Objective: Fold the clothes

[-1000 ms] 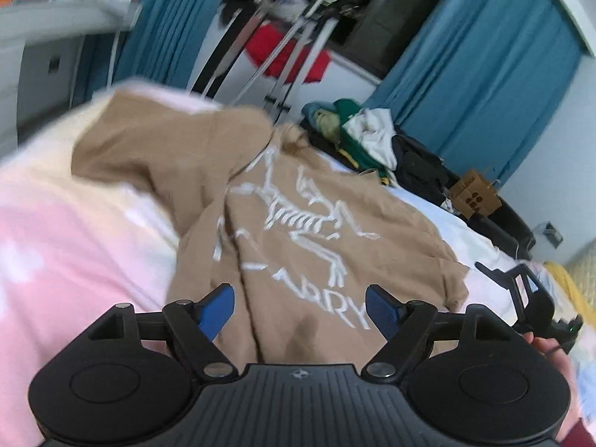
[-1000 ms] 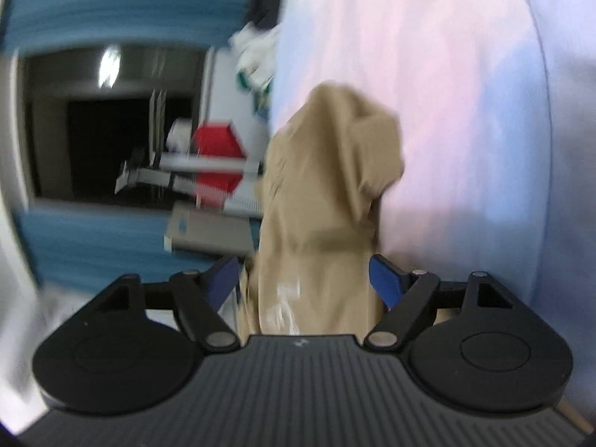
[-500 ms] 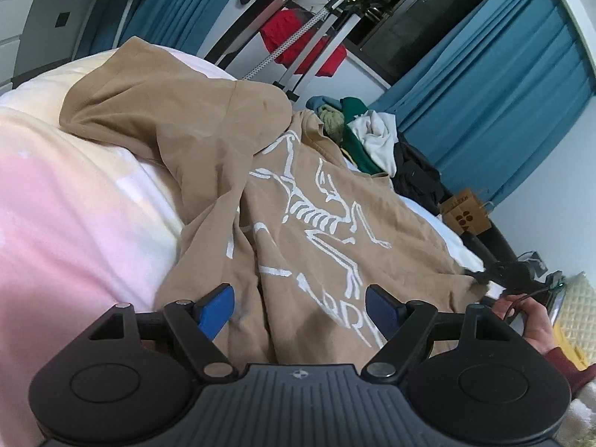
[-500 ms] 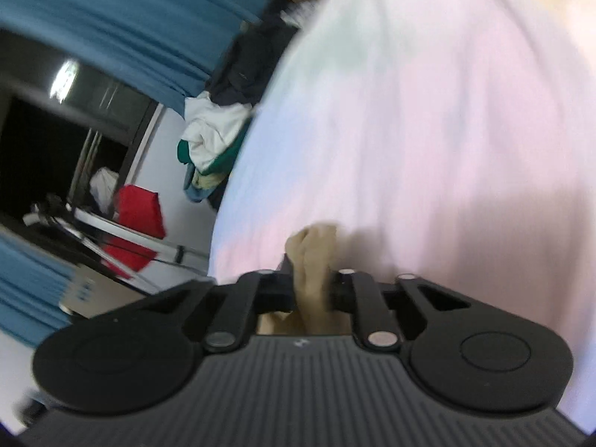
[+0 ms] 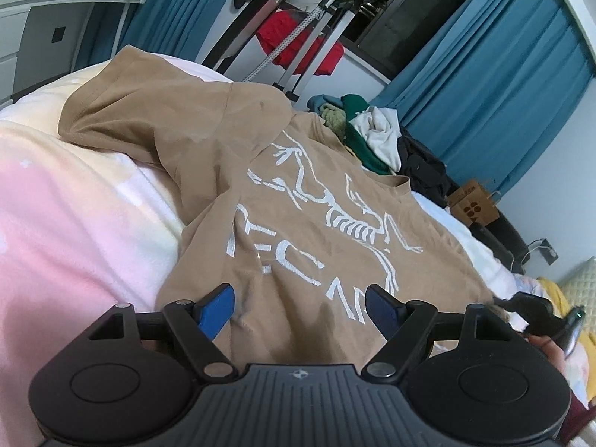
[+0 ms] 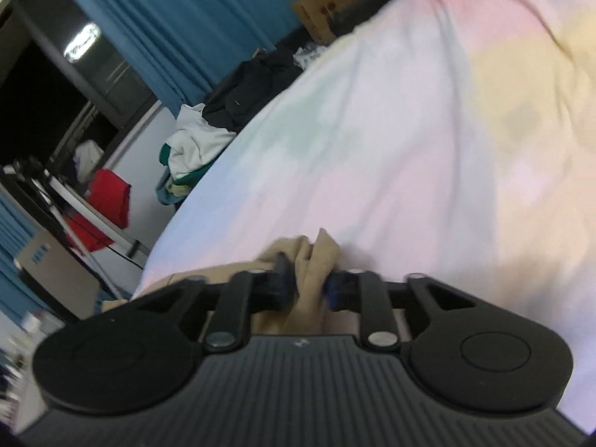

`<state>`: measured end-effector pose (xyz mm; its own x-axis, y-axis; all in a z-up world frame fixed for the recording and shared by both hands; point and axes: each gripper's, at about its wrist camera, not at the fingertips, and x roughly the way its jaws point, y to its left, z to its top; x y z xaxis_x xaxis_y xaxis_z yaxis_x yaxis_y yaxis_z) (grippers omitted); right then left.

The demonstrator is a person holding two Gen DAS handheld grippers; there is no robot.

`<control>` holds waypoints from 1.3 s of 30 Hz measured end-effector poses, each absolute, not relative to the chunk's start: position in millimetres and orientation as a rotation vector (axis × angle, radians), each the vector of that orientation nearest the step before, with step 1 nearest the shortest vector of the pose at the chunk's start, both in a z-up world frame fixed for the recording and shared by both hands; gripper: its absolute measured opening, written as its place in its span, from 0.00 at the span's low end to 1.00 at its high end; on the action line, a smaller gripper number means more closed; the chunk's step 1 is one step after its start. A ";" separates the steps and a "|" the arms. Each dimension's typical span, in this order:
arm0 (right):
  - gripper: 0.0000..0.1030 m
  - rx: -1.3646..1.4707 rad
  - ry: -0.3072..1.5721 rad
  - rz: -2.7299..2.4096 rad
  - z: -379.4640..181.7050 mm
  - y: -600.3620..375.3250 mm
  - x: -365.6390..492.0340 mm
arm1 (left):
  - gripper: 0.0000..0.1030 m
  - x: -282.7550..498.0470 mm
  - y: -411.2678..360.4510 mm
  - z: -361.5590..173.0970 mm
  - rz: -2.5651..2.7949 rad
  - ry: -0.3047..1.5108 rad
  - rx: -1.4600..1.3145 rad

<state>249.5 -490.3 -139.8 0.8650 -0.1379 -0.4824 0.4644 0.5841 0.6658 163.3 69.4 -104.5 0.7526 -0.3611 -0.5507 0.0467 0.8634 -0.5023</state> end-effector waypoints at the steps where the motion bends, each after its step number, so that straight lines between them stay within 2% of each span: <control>1: 0.56 0.907 0.400 -0.350 -141.5 -491.2 242.5 | 0.77 162.9 69.8 -104.2 -0.230 0.691 -0.493; 2: 0.59 0.931 0.395 -0.337 -143.1 -492.1 235.6 | 0.77 162.4 70.2 -104.0 -0.228 0.694 -0.499; 7: 0.59 1.166 0.382 -0.291 -152.4 -497.2 230.4 | 0.77 157.3 70.2 -102.9 -0.222 0.697 -0.501; 12: 0.56 1.188 0.392 -0.328 -172.7 -502.8 250.3 | 0.77 154.8 72.9 -106.6 -0.206 0.700 -0.493; 14: 0.48 1.135 0.381 -0.337 -168.8 -503.8 260.9 | 0.77 153.6 71.3 -107.1 -0.204 0.697 -0.475; 15: 0.25 1.099 0.388 -0.334 -165.0 -503.8 266.7 | 0.77 153.3 70.2 -107.2 -0.203 0.696 -0.465; 16: 0.08 1.049 0.383 -0.311 -157.4 -501.9 271.1 | 0.77 153.3 68.8 -107.2 -0.203 0.694 -0.455; 20: 0.08 0.784 0.259 -0.214 -111.8 -486.6 279.2 | 0.77 154.2 65.8 -107.3 -0.202 0.689 -0.414; 24: 0.08 0.748 0.308 -0.234 -107.7 -484.2 266.1 | 0.77 155.7 66.3 -107.9 -0.198 0.687 -0.401; 29: 0.13 0.715 0.379 -0.263 -105.0 -482.1 248.8 | 0.77 158.8 67.9 -108.6 -0.190 0.689 -0.389; 30: 0.20 0.709 0.393 -0.269 -104.5 -481.7 245.3 | 0.77 159.1 68.1 -107.9 -0.189 0.687 -0.384; 31: 0.31 0.702 0.407 -0.275 -103.9 -481.2 241.9 | 0.77 159.3 68.3 -107.0 -0.189 0.686 -0.380; 32: 0.37 0.696 0.421 -0.281 -103.4 -480.8 238.4 | 0.77 159.1 68.9 -105.8 -0.191 0.685 -0.380; 34: 0.59 0.682 0.449 -0.292 -102.3 -480.0 231.5 | 0.77 157.3 71.3 -102.6 -0.191 0.684 -0.390; 36: 0.63 0.669 0.477 -0.304 -101.2 -479.1 224.5 | 0.77 153.5 74.8 -97.5 -0.189 0.680 -0.404; 39: 0.63 0.652 0.511 -0.259 -76.9 -453.2 189.8 | 0.77 143.5 82.3 -86.8 -0.187 0.665 -0.414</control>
<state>189.8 -453.2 -76.9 0.8457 -0.0715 -0.5289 0.3846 0.7687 0.5111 143.5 82.3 -86.8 0.7744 -0.2976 -0.5584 0.0367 0.9022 -0.4298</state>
